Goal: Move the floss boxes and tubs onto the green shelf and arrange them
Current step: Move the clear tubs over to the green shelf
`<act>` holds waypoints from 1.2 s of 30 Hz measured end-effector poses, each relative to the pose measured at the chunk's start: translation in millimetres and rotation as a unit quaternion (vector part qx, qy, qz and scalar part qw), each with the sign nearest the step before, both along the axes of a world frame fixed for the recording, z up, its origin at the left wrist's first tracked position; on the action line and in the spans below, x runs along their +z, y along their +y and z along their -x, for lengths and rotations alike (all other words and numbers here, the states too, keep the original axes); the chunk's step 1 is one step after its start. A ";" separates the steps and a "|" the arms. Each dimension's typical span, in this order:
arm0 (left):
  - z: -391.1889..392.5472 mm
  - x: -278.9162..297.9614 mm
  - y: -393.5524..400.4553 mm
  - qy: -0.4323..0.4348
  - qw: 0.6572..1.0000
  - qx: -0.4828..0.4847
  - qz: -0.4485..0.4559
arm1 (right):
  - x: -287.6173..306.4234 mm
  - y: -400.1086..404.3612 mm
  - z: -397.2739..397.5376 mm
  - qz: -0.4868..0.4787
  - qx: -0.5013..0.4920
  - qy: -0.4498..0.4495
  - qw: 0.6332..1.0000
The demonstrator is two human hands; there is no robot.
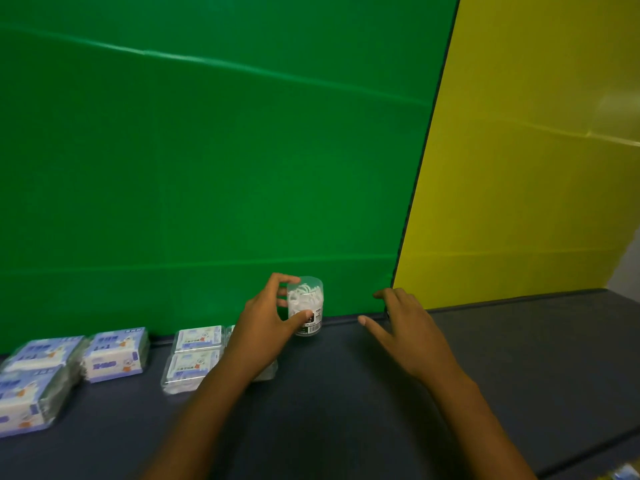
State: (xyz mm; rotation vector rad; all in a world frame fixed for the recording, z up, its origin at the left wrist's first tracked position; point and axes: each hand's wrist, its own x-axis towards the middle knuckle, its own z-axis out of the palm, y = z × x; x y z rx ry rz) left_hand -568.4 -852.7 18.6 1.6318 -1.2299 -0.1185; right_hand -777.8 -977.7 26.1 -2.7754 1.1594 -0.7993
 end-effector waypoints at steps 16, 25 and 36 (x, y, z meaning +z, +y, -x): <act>31.8 -42.6 -67.4 -0.038 0.988 0.091 -0.121 | -30.3 -73.7 -5.9 -0.055 0.115 0.014 0.992; 43.4 -43.8 -67.1 -0.063 0.982 0.122 -0.128 | -37.3 -80.9 -6.7 -0.062 0.162 0.017 0.985; 40.1 -6.3 -1.6 -0.194 0.946 0.205 -0.159 | -11.9 -53.9 -6.4 -0.013 0.194 0.004 0.981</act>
